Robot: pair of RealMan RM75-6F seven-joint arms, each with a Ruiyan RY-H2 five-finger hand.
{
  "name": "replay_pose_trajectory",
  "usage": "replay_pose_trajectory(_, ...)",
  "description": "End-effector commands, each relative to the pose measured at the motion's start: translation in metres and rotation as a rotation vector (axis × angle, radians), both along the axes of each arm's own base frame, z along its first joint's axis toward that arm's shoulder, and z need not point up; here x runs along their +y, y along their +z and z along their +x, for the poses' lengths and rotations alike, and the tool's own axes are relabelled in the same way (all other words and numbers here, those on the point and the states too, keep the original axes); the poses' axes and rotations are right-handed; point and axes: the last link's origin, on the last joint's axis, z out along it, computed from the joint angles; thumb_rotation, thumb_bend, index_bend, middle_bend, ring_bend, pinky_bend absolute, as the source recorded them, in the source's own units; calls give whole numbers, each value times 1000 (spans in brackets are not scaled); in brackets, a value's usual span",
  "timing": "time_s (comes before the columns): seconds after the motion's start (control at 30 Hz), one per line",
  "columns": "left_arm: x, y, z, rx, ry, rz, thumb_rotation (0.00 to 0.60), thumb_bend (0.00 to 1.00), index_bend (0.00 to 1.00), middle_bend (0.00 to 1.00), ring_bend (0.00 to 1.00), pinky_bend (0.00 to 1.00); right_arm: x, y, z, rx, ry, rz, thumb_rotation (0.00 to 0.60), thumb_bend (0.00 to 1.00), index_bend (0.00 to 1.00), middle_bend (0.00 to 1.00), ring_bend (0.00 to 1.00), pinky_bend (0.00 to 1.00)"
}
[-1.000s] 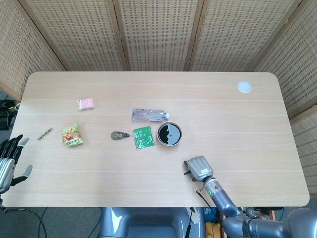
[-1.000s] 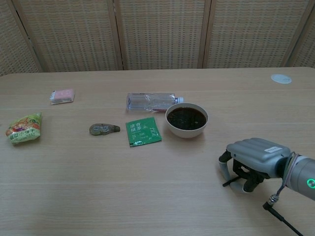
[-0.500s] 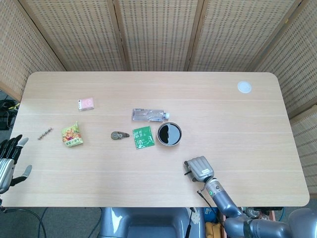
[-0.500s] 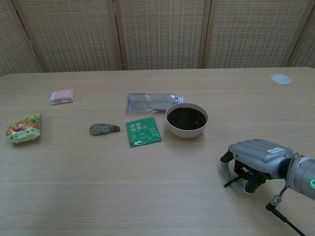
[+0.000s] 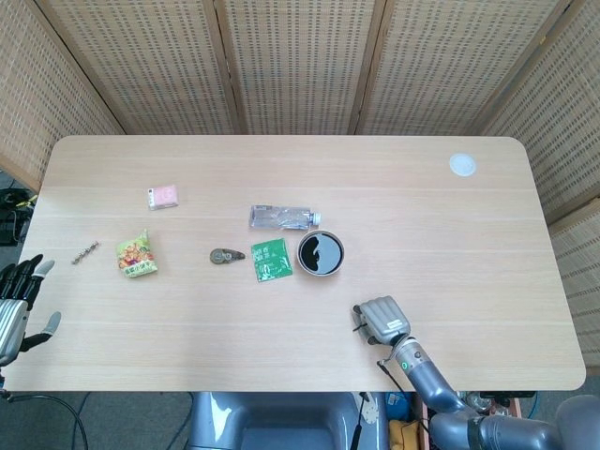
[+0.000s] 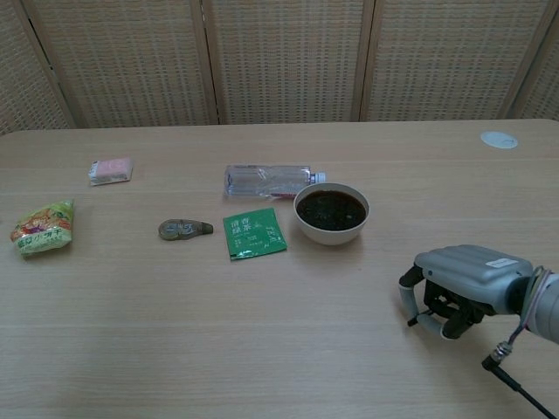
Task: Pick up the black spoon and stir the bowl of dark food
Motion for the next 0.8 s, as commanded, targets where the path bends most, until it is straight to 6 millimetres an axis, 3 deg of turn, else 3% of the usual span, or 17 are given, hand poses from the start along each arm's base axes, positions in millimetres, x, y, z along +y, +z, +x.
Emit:
replay_pose_trajectory(0.03, 0, 0, 0, 0, 0, 0, 600, 392, 0, 0, 0, 0, -1, 4, 3, -15, 2, -6, 600, 694, 624, 948, 967, 1000)
replay_pose_trajectory(0.4, 0, 1, 2, 1, -4, 4, 600, 393, 0, 0, 0, 0, -7, 34, 22, -124, 13, -44, 600, 709, 640, 949, 969, 1000)
replay_pose_trajectory(0.57, 0, 1, 3, -1, -6, 4, 600, 392, 0, 0, 0, 0, -17, 63, 38, -239, -1, -65, 600, 711, 645, 950, 969, 1000)
replay_pose_trajectory(0.8, 0, 1, 4, -1, -7, 3, 600, 393, 0, 0, 0, 0, -29, 87, 49, -348, -44, -68, 600, 711, 650, 950, 969, 1000)
